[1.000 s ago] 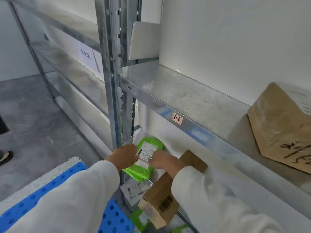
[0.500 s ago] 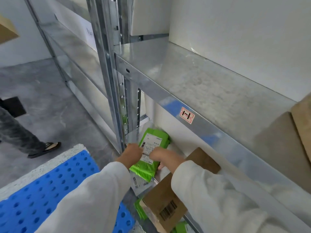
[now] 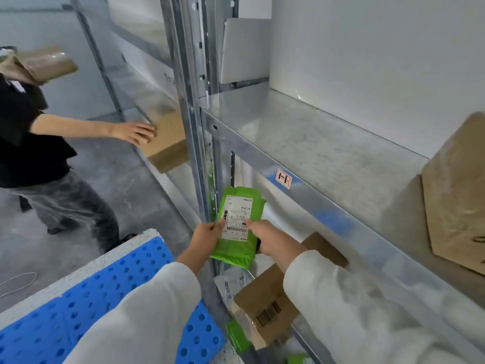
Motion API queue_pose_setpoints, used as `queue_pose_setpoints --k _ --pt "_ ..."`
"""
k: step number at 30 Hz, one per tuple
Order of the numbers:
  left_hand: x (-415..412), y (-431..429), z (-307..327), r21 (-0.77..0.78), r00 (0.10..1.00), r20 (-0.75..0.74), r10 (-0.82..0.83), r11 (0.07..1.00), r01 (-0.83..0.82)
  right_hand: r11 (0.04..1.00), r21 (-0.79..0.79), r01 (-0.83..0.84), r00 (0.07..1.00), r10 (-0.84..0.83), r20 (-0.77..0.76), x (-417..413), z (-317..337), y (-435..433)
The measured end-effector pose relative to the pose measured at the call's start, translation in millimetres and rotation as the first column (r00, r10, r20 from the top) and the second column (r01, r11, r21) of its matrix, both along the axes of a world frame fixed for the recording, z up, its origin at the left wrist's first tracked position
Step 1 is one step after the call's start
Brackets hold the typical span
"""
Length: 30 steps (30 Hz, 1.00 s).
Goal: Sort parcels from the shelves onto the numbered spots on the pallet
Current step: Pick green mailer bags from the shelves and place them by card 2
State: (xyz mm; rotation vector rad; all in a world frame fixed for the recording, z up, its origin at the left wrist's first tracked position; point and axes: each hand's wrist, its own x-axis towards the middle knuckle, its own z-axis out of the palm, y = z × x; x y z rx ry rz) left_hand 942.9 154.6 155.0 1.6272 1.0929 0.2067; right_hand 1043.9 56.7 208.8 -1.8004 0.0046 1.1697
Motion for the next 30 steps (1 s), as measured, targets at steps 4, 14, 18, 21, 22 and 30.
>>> queue_pose_setpoints --k 4,14,18,21,22,30 --pt "-28.6 -22.3 18.6 -0.021 0.993 0.066 0.095 0.995 -0.094 1.0 0.016 0.015 0.997 -0.016 0.072 -17.1 21.2 -7.8" --pt "-105.5 -39.2 42.5 0.071 0.989 0.092 0.117 0.99 -0.124 0.992 0.119 0.039 0.987 -0.057 0.148 -88.3 35.2 -22.2" --pt "-144.9 -40.6 49.1 0.054 0.972 0.206 0.116 0.99 -0.13 0.988 0.15 0.034 0.979 -0.063 0.193 -123.6 38.6 -21.7" --pt "-185.5 -39.9 55.7 0.093 0.959 0.265 0.103 0.987 -0.132 0.988 0.151 0.044 0.97 -0.078 0.229 -163.5 40.4 -17.1" --pt "-203.4 -37.4 56.8 0.115 0.955 0.275 0.109 0.983 -0.145 0.989 0.146 0.037 0.97 -0.071 0.233 -179.1 39.3 -13.2" --pt "-353.3 13.0 52.4 0.163 0.946 0.266 0.186 0.959 -0.234 0.979 0.084 -0.184 0.931 0.146 0.334 -319.5 43.1 37.7"
